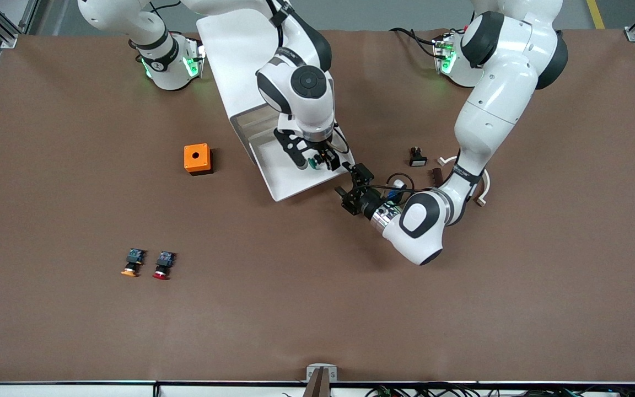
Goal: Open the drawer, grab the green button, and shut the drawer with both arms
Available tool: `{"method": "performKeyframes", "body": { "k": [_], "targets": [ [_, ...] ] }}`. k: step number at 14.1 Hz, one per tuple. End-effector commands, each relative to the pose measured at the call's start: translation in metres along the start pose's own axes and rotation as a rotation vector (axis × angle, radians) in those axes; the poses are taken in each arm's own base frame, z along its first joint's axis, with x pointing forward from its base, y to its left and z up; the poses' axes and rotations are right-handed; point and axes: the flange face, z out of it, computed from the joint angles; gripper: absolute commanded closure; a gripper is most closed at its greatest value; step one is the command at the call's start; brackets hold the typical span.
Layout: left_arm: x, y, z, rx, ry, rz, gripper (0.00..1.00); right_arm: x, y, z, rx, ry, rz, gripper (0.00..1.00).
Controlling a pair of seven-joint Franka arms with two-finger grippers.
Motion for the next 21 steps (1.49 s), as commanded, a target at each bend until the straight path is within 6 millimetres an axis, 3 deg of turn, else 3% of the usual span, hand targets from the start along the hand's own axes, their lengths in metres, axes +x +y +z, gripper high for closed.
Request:
{"method": "performKeyframes", "body": {
  "k": [1, 3, 10, 12, 16, 17, 20, 21],
  "targets": [
    [-0.011, -0.007, -0.019, -0.046, 0.046, 0.236, 0.00, -0.009, -0.003, 0.001, 0.000, -0.006, 0.017, 0.01],
    [-0.019, -0.011, -0.041, -0.095, 0.085, 0.409, 0.00, -0.018, 0.000, 0.005, -0.004, -0.004, 0.019, 0.01],
    [-0.047, -0.020, -0.086, -0.307, 0.422, 0.837, 0.01, -0.026, 0.004, 0.023, -0.026, 0.007, 0.008, 0.11],
    [-0.061, -0.031, -0.102, -0.361, 0.503, 0.920, 0.01, -0.026, 0.003, 0.026, -0.021, 0.008, 0.007, 0.26],
    [-0.080, -0.044, -0.128, -0.469, 0.699, 1.004, 0.01, -0.028, -0.001, 0.019, -0.002, 0.007, -0.022, 0.92],
    [-0.087, -0.044, -0.128, -0.489, 0.762, 1.023, 0.01, -0.029, -0.004, 0.014, 0.008, 0.005, -0.039, 1.00],
    [-0.096, -0.046, -0.137, -0.547, 0.904, 1.057, 0.01, -0.013, -0.016, -0.003, 0.032, 0.000, -0.094, 1.00],
    [-0.100, -0.048, -0.136, -0.552, 0.947, 1.067, 0.01, 0.003, -0.024, -0.011, 0.039, 0.000, -0.109, 1.00]
  ]
}}
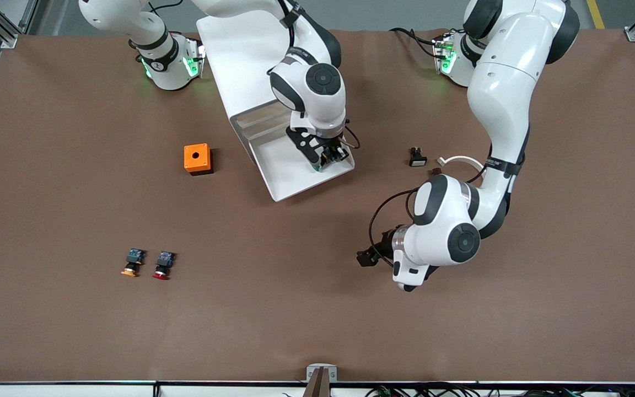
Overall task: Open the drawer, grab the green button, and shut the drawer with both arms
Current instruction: 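Carry the green button toward the buttons while the left gripper pushes drawer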
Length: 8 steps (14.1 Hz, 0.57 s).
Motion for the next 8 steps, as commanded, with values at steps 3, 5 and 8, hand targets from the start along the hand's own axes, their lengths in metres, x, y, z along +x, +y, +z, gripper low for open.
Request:
{"method": "performKeyframes", "body": {
  "k": [3, 5, 8],
  "targets": [
    [-0.020, 0.013, -0.002, 0.025, 0.121, 0.092, 0.01, 0.078, -0.030, -0.043, -0.008, -0.004, -0.134, 1.00],
    [-0.029, 0.017, 0.004, 0.032, 0.121, 0.104, 0.00, 0.126, -0.032, -0.060, -0.024, -0.007, -0.240, 1.00],
    [-0.040, 0.021, 0.009, 0.040, 0.127, 0.089, 0.00, 0.228, -0.029, -0.061, -0.027, 0.007, -0.357, 1.00]
  ]
}}
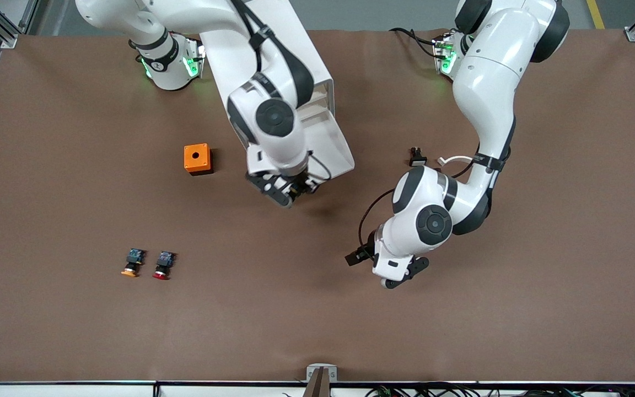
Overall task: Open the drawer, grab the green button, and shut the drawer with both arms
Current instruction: 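Carry the green button toward the buttons while the left gripper pushes drawer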
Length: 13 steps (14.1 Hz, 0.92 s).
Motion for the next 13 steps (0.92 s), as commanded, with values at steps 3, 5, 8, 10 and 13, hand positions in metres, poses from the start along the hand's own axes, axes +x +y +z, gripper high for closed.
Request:
{"method": "performKeyframes", "body": {
  "k": [3, 5, 8, 10, 13],
  "targets": [
    [-0.022, 0.008, -0.001, 0.078, 0.111, -0.015, 0.00, 0.131, 0.057, -0.007, 0.001, 0.003, -0.191, 0.99],
    [-0.048, 0.017, 0.012, 0.096, 0.103, -0.019, 0.00, 0.171, 0.079, -0.001, 0.006, -0.001, -0.262, 0.99],
    [-0.081, 0.031, 0.022, 0.107, 0.102, -0.026, 0.00, 0.220, 0.109, 0.027, -0.001, -0.009, -0.316, 0.99],
    [-0.109, 0.043, 0.030, 0.112, 0.100, -0.024, 0.00, 0.238, 0.123, 0.051, 0.002, -0.043, -0.342, 0.98],
    [-0.151, 0.056, 0.043, 0.132, 0.088, -0.008, 0.00, 0.257, 0.137, 0.073, 0.089, -0.102, -0.394, 0.98]
  ]
}}
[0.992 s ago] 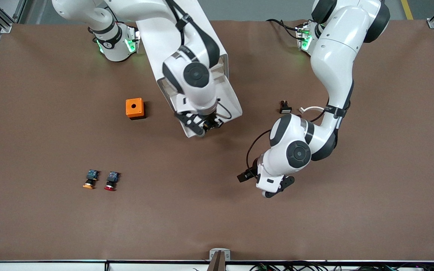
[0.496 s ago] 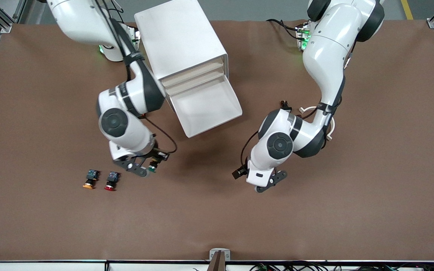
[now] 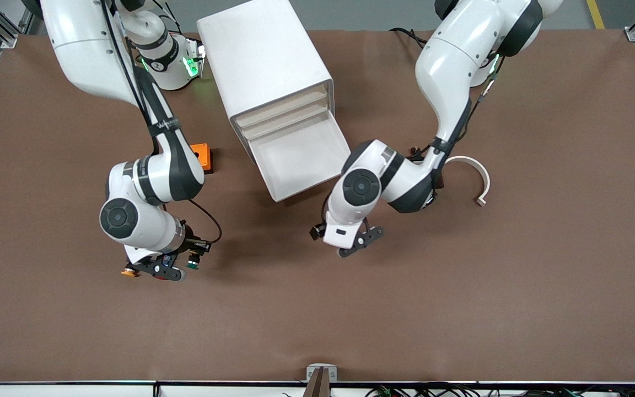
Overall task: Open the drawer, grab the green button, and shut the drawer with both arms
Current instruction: 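Carry the green button toward the buttons while the left gripper pushes drawer, then place the green button beside the red button with the right gripper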
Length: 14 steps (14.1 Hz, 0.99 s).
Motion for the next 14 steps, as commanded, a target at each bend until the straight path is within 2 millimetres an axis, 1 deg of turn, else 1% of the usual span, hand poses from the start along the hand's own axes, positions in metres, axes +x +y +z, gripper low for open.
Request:
{"method": "performKeyframes", "body": {
  "k": [1, 2, 4, 5, 7, 9, 10, 12, 13, 14],
  "targets": [
    [-0.038, 0.005, 0.000, 0.030, 0.020, 0.027, 0.00, 0.011, 0.009, 0.012, 0.074, -0.007, -0.068, 0.98],
    [-0.046, 0.006, 0.003, 0.038, 0.016, 0.035, 0.00, 0.015, 0.011, 0.019, 0.069, 0.008, -0.072, 0.98],
    [-0.065, 0.010, 0.008, 0.054, 0.011, 0.043, 0.00, 0.025, 0.023, 0.030, 0.056, 0.033, -0.068, 0.98],
    [-0.075, 0.008, 0.014, 0.079, 0.003, 0.047, 0.00, 0.027, 0.026, 0.036, 0.038, 0.046, -0.092, 0.98],
    [-0.092, 0.003, 0.026, 0.129, -0.011, 0.058, 0.00, 0.033, 0.036, 0.041, 0.002, 0.069, -0.117, 0.99],
    [-0.110, 0.000, 0.033, 0.158, -0.019, 0.068, 0.00, 0.035, 0.038, 0.052, -0.006, 0.080, -0.119, 0.99],
    [-0.114, -0.001, 0.034, 0.163, -0.020, 0.059, 0.00, 0.037, 0.038, 0.056, -0.004, 0.091, -0.119, 0.98],
    [-0.130, 0.003, 0.034, 0.161, -0.036, 0.056, 0.00, 0.037, 0.039, 0.064, -0.008, 0.091, -0.116, 0.98],
    [-0.138, 0.004, 0.033, 0.157, -0.050, 0.047, 0.00, 0.037, 0.039, 0.065, -0.007, 0.088, -0.099, 0.88],
    [-0.144, 0.005, 0.033, 0.160, -0.060, 0.031, 0.00, 0.039, 0.043, 0.064, -0.006, 0.087, -0.073, 0.65]
  ]
}}
